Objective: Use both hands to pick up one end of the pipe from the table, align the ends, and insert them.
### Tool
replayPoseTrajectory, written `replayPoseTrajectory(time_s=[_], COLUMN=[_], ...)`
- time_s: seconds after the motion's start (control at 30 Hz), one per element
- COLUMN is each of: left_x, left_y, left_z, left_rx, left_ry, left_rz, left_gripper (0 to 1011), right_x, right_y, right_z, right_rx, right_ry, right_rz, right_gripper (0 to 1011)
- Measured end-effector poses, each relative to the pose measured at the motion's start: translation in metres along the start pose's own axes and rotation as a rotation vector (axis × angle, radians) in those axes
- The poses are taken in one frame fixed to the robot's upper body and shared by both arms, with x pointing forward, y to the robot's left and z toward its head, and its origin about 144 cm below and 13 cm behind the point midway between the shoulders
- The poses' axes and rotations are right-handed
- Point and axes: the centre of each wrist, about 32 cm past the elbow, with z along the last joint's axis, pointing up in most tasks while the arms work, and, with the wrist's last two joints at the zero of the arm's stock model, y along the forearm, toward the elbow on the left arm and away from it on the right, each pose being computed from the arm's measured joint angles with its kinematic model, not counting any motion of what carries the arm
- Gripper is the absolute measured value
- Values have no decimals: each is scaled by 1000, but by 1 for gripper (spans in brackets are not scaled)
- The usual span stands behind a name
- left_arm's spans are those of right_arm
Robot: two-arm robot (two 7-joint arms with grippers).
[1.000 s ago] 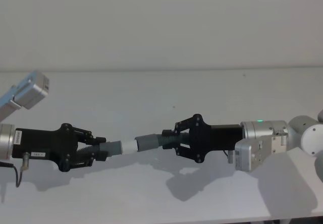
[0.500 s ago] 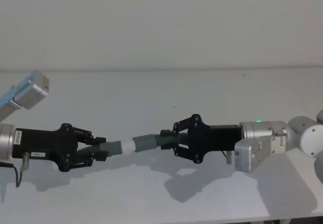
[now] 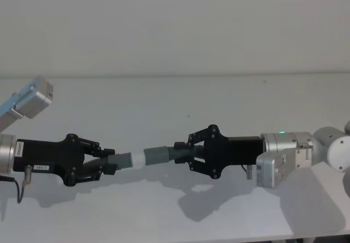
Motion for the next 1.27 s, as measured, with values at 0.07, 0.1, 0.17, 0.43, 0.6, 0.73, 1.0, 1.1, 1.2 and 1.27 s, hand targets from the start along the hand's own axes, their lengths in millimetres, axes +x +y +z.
replayPoseTrajectory(time_s=[0.07,0.1,0.17,0.43,0.6,0.73,1.0,1.1,1.2,1.27], left_x=[0,0,0,0,0,0,0,0,0,0], left_y=[0,0,0,0,0,0,0,0,0,0], left_z=[0,0,0,0,0,0,0,0,0,0], left_rx=[0,0,0,0,0,0,0,0,1,1], left_ry=[0,0,0,0,0,0,0,0,0,0], left_rz=[0,0,0,0,0,0,0,0,0,0], left_gripper=[325,325,325,327,325,327,325,325,327,327], right_x=[0,0,0,-1,0,0,1,1,1,1], right_y=[0,1,2,7,9,11,13,13,13,14], right_z=[0,1,1,3,4,4,5,5,5,5], right_rx=[1,3,7,18,24,27,31,33,33,34], right_ry=[1,2,3,6,7,7,8,8,8,8], right_rz=[1,1,2,7,8,9,10,9,9,9], right_gripper=[224,225,225,224,225,225,225,224,224,224])
